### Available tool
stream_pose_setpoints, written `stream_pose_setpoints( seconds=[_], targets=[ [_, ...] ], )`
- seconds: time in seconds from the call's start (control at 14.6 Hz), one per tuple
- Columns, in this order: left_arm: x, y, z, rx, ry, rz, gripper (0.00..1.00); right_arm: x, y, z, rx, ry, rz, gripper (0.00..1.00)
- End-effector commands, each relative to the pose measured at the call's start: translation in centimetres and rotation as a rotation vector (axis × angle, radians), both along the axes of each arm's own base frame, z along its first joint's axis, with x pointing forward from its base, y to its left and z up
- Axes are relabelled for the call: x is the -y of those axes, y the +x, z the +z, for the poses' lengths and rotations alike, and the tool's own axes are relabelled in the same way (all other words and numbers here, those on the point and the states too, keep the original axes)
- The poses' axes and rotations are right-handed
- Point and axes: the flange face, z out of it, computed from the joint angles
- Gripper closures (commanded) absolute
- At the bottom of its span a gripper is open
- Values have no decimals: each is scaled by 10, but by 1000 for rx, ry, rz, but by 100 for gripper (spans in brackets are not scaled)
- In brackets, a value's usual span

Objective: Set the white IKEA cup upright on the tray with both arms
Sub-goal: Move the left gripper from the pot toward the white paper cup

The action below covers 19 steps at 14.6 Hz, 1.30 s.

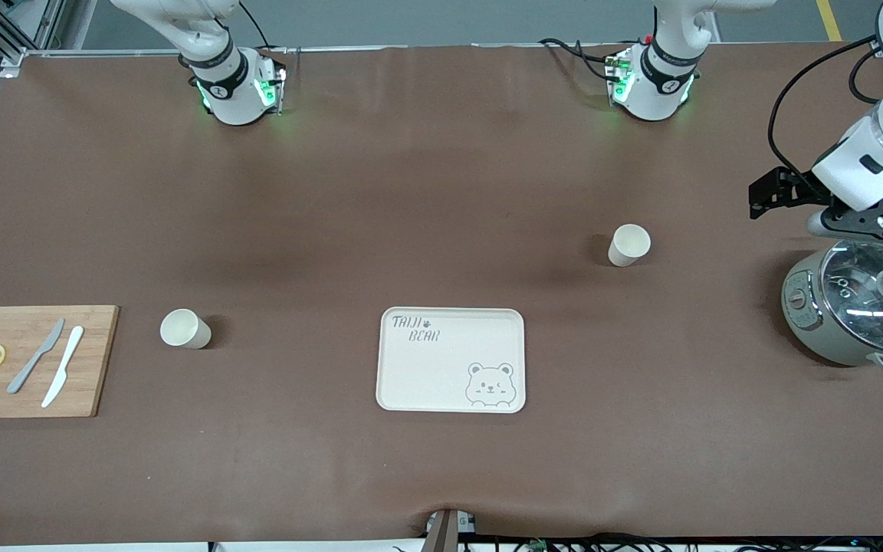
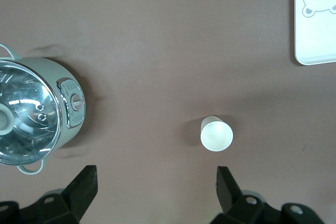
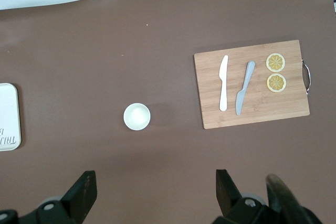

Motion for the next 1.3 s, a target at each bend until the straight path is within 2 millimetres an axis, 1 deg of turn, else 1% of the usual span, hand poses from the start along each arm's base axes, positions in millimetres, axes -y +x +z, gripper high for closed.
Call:
stream_pose_setpoints(
  seconds=[0.0, 0.21, 0.27, 0.34, 0.41, 0.62, 0.68, 0.82, 0.89, 1.03, 1.09, 1.23],
  targets=[
    [-5, 8, 1, 11, 64, 3, 0, 3, -3, 8, 11, -1, -4, 0],
    [-4, 10, -1, 18, 51, 5, 0, 4, -3, 9, 14, -9, -7, 0],
    [-1, 17, -8, 30, 48, 3, 0, 5, -3, 9, 14, -11, -10, 0],
    [-1, 25, -21, 25, 49, 3, 0, 7, -3, 10, 19, -10, -13, 0],
    [-1, 27, -31, 6, 51, 4, 0, 12, -2, 13, 41, -13, -23, 0],
    [1, 26, -47, -20, 41, 3, 0, 17, 2, 17, 88, -22, -30, 0],
    [2, 26, -51, -30, 6, 13, 0, 17, 4, 17, 97, -24, -31, 0],
    [5, 23, -70, -50, -18, 18, 0, 18, 10, 21, 154, -33, -33, 0],
    [6, 19, -79, -55, -23, 18, 0, 18, 11, 20, 160, -30, -33, 0],
    [6, 7, -90, -56, -33, 19, 0, 14, 11, 16, 144, -26, -24, 0],
    [5, -2, -91, -40, -38, 21, 0, 12, 11, 13, 132, -23, -20, 0],
    [4, -26, -112, -4, -50, 24, 0, 8, 12, 10, 120, -20, -15, 0]
  ],
)
